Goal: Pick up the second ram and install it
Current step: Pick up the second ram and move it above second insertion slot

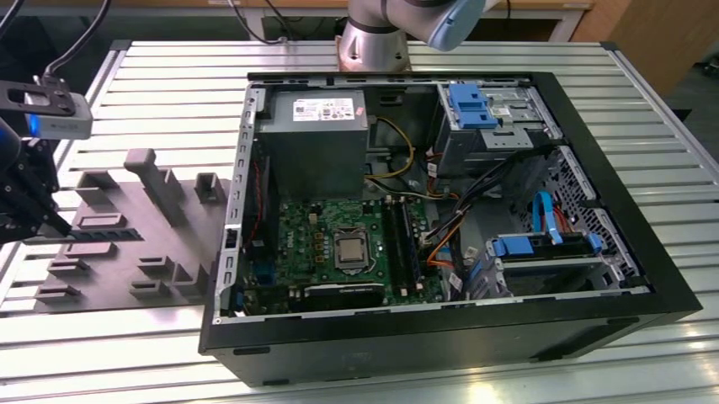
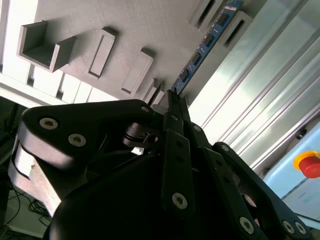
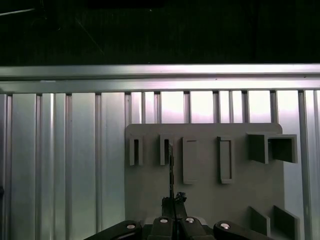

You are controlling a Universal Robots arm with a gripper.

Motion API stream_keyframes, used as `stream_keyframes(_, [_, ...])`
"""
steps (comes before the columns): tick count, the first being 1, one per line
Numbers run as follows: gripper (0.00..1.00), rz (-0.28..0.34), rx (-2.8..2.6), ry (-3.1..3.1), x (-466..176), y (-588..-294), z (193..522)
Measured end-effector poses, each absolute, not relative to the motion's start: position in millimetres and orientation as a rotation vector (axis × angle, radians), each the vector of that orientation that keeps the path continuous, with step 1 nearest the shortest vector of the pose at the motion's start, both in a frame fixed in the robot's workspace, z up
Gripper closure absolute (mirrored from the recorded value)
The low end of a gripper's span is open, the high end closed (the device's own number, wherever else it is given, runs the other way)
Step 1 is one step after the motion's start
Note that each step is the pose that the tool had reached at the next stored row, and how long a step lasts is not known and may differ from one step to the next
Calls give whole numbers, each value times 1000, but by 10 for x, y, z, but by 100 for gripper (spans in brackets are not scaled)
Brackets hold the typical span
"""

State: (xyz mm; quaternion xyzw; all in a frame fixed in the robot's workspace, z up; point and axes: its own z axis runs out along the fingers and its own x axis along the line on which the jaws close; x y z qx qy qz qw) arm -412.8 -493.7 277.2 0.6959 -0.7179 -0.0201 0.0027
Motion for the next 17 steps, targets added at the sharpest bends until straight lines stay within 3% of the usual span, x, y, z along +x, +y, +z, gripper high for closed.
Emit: stream_keyframes(17, [88,-63,2182,-2251,-4128,-4937,2834])
